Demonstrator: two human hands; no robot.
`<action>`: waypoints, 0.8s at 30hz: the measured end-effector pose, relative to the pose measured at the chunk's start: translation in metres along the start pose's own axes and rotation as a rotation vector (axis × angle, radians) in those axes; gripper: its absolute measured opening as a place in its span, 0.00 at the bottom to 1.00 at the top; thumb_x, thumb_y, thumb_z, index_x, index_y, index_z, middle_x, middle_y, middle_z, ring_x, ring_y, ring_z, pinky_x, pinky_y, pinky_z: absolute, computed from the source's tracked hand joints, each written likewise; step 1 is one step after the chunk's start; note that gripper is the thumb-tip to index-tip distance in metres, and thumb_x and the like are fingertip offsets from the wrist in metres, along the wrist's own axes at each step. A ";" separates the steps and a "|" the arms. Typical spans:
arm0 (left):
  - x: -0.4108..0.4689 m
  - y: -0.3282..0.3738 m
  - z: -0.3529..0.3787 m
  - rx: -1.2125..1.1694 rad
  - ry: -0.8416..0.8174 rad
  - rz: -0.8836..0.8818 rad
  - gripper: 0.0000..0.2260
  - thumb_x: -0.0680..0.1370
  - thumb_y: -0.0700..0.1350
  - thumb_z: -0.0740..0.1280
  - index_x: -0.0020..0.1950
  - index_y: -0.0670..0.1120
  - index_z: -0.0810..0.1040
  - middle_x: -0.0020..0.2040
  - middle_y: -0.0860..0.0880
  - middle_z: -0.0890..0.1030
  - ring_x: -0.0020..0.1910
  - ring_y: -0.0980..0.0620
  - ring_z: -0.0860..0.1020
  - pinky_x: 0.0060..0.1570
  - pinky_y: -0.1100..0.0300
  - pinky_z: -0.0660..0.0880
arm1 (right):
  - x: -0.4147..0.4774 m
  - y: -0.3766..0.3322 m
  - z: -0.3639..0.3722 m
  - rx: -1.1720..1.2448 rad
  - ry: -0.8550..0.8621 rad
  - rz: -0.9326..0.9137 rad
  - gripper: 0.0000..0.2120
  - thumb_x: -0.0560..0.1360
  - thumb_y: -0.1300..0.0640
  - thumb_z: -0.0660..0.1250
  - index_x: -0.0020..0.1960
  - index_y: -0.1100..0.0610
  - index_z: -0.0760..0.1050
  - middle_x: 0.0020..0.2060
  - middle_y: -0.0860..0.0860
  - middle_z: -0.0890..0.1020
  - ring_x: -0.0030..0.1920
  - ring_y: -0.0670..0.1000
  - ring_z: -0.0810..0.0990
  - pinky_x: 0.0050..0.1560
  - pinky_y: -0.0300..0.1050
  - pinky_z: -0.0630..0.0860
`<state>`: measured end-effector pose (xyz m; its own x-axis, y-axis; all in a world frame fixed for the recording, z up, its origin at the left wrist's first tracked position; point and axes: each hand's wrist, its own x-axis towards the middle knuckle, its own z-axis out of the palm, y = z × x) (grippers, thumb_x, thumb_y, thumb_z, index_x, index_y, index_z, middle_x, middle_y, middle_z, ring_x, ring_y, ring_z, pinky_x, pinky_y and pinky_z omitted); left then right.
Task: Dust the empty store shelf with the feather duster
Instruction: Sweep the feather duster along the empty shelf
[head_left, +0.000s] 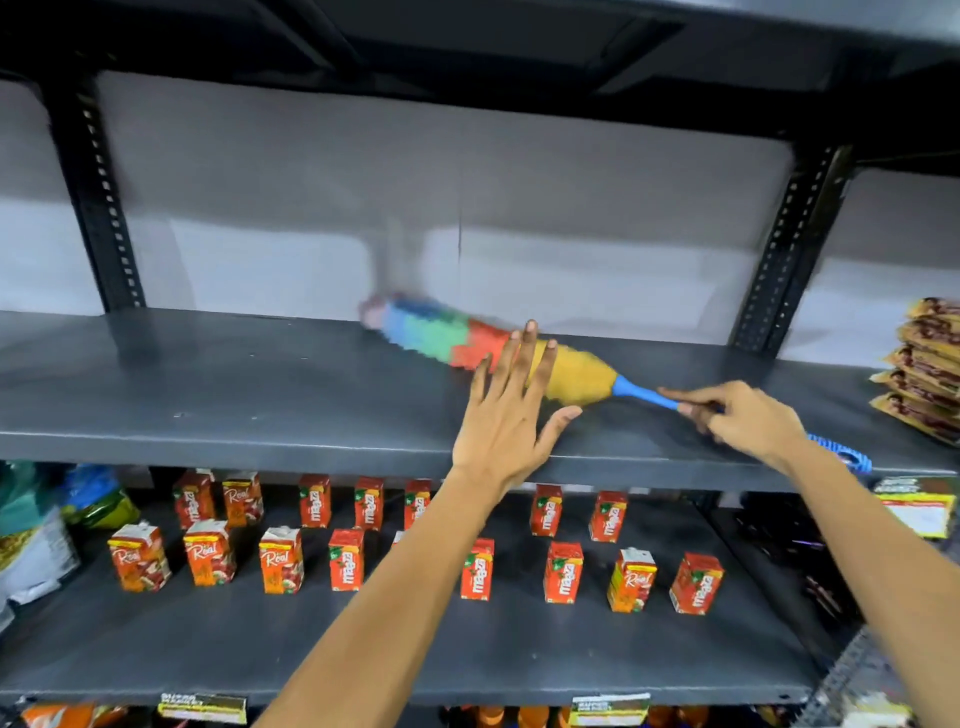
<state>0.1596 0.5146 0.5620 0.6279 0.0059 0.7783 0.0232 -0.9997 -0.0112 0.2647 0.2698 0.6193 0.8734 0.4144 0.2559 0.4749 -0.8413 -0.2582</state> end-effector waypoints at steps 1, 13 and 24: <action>0.001 -0.001 0.001 0.010 -0.006 0.015 0.32 0.79 0.63 0.46 0.77 0.44 0.53 0.77 0.43 0.51 0.75 0.46 0.47 0.71 0.48 0.45 | -0.006 0.013 -0.004 0.021 -0.002 0.021 0.14 0.78 0.47 0.62 0.61 0.33 0.75 0.32 0.39 0.77 0.41 0.51 0.78 0.46 0.47 0.74; 0.005 0.003 -0.003 0.114 -0.202 0.009 0.38 0.74 0.65 0.32 0.77 0.45 0.51 0.77 0.43 0.47 0.75 0.47 0.44 0.71 0.51 0.43 | -0.061 0.078 -0.035 -0.070 0.145 0.282 0.15 0.79 0.50 0.60 0.61 0.34 0.76 0.29 0.45 0.78 0.36 0.54 0.77 0.35 0.46 0.70; 0.026 0.047 0.008 -0.020 -0.171 0.113 0.35 0.76 0.65 0.37 0.77 0.45 0.53 0.77 0.43 0.50 0.75 0.46 0.47 0.71 0.51 0.44 | -0.063 0.040 -0.023 -0.214 0.313 0.392 0.17 0.77 0.49 0.59 0.63 0.41 0.76 0.52 0.56 0.83 0.52 0.61 0.81 0.49 0.49 0.75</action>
<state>0.1833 0.4677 0.5767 0.7483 -0.1042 0.6551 -0.0697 -0.9945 -0.0786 0.2265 0.2020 0.6145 0.8911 -0.0400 0.4521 0.0589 -0.9775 -0.2026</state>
